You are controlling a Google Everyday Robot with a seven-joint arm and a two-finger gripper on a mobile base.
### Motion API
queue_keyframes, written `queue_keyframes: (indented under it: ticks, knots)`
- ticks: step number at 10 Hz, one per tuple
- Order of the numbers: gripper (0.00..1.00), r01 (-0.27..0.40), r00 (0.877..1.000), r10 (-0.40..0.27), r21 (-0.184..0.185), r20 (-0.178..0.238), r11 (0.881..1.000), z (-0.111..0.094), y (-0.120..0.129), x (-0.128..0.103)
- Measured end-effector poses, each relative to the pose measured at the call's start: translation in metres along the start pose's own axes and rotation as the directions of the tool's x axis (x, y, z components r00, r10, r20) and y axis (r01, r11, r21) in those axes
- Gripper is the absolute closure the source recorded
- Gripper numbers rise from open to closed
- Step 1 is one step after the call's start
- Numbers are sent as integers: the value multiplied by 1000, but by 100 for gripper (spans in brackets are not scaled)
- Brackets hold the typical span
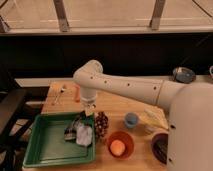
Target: Wipe tray with brush
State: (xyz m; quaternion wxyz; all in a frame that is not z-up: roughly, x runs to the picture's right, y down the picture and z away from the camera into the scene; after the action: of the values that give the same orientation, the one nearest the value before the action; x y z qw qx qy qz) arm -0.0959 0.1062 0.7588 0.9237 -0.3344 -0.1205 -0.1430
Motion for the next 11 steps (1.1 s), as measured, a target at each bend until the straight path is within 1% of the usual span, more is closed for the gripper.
queue_keyframes:
  ticks: [1,2,4,6,7,8,9,10,11]
  knots:
    - [100,13,1000,-13,2,-4,1000,-1,-5,-7]
    - [100,33,999,-33,5,-6,999,-1,-12,-20]
    - [100,80,997,-80,-5,2,997,6,-16,-51]
    - [100,102,995,-102,-20,14,995,13,-6,-65]
    - [100,109,994,-108,-30,23,994,16,2,-68]
    - [100,106,994,-104,-43,31,993,20,15,-62]
    - [100,99,995,-98,-49,34,994,20,22,-55]
    - [100,80,996,-78,-57,31,995,20,31,-39]
    - [100,56,998,-55,-56,23,997,17,35,-23]
